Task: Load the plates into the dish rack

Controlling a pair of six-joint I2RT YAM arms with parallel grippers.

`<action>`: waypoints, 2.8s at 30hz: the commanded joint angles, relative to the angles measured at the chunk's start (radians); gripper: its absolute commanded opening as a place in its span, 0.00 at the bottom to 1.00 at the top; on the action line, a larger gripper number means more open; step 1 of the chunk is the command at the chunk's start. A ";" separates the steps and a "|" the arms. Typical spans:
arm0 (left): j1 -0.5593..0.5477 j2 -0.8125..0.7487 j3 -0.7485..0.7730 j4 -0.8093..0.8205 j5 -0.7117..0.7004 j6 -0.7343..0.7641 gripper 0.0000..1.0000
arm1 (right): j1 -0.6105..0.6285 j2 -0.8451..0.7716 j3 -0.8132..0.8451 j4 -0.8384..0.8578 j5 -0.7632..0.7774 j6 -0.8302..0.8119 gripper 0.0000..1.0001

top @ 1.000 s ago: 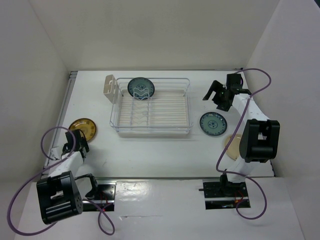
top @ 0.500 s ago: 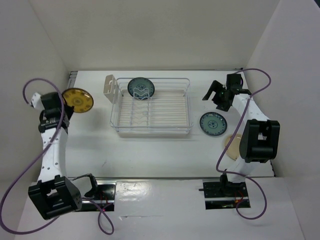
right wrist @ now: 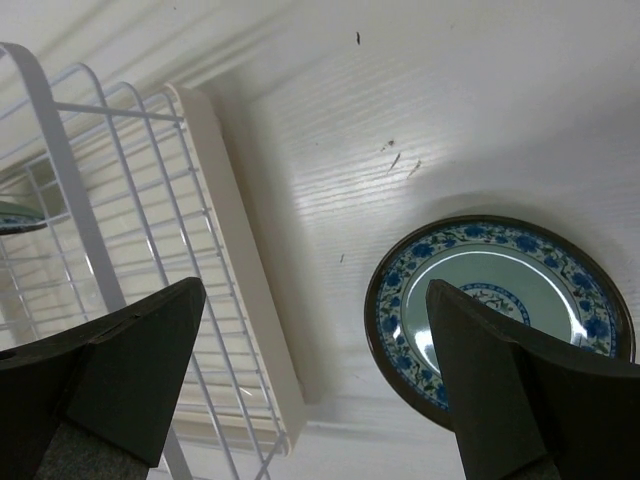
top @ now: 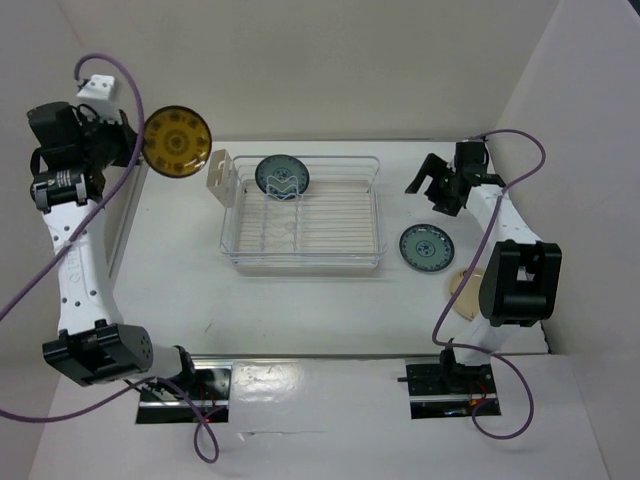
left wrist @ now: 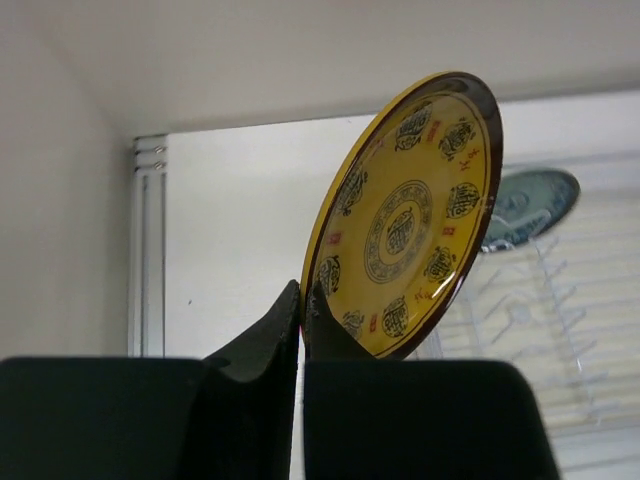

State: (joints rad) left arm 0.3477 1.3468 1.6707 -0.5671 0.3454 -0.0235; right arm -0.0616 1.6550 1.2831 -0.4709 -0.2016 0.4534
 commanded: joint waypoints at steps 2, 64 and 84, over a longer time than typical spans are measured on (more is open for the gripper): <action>-0.056 0.038 0.041 -0.037 0.333 0.382 0.00 | -0.001 -0.029 0.056 0.021 -0.002 -0.009 1.00; -0.665 0.468 -0.144 0.363 -0.083 0.939 0.10 | -0.024 0.000 0.085 -0.167 0.185 -0.059 1.00; -0.724 0.302 -0.029 0.368 -0.440 0.108 1.00 | -0.024 0.261 0.326 -0.373 0.039 0.022 0.88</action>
State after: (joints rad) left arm -0.4034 1.7149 1.5799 -0.1703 -0.0349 0.3500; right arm -0.0795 1.8629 1.5505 -0.7876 -0.1211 0.4595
